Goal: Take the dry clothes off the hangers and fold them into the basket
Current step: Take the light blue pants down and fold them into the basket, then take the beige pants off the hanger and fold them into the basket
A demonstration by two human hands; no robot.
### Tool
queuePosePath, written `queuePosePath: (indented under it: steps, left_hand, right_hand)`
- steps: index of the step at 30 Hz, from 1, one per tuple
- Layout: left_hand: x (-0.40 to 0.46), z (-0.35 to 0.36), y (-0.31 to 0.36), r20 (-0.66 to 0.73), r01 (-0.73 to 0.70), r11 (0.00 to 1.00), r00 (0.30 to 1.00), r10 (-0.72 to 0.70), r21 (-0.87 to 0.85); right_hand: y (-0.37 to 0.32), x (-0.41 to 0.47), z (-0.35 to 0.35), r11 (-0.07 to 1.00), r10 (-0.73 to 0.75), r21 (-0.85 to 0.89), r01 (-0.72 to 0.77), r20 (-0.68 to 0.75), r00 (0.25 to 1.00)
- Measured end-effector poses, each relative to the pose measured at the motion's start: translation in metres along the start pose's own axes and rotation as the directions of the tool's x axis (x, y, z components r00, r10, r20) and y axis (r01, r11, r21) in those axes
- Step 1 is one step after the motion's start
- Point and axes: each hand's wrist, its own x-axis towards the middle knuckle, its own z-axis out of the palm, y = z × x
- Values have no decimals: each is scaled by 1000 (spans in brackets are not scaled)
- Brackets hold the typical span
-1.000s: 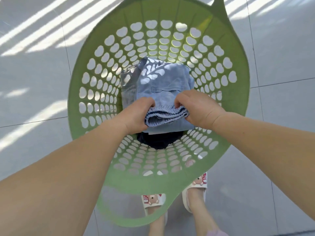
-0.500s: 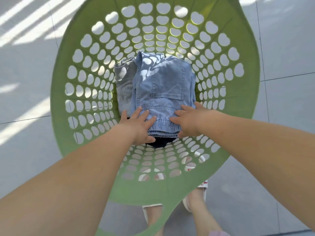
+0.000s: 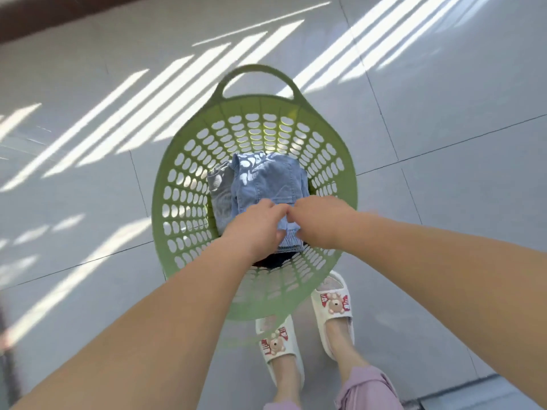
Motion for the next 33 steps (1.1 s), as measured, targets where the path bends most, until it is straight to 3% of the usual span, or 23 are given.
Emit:
queuePosePath:
  steps: [7,17,25,33]
  left_hand:
    - [-105,-89,79,-166,-115,992,981,104,-57]
    - [-261,-202,200,-445,-343,938,832,331,56]
    - [-356,-276,286,-606,-518,817,574,551,252]
    - [-433,-347,376,-669,-602,667,275,690,440]
  right_hand:
    - [-25,-128,-91,995,48,100,-31,-176,983]
    - [-53,-336,-212,966,186,242,-90,-407,894]
    - [-73,-478,-272,945,291,319,-74,-716,635]
    - [-73,-597,-331,943,318,332,-17,-887,336]
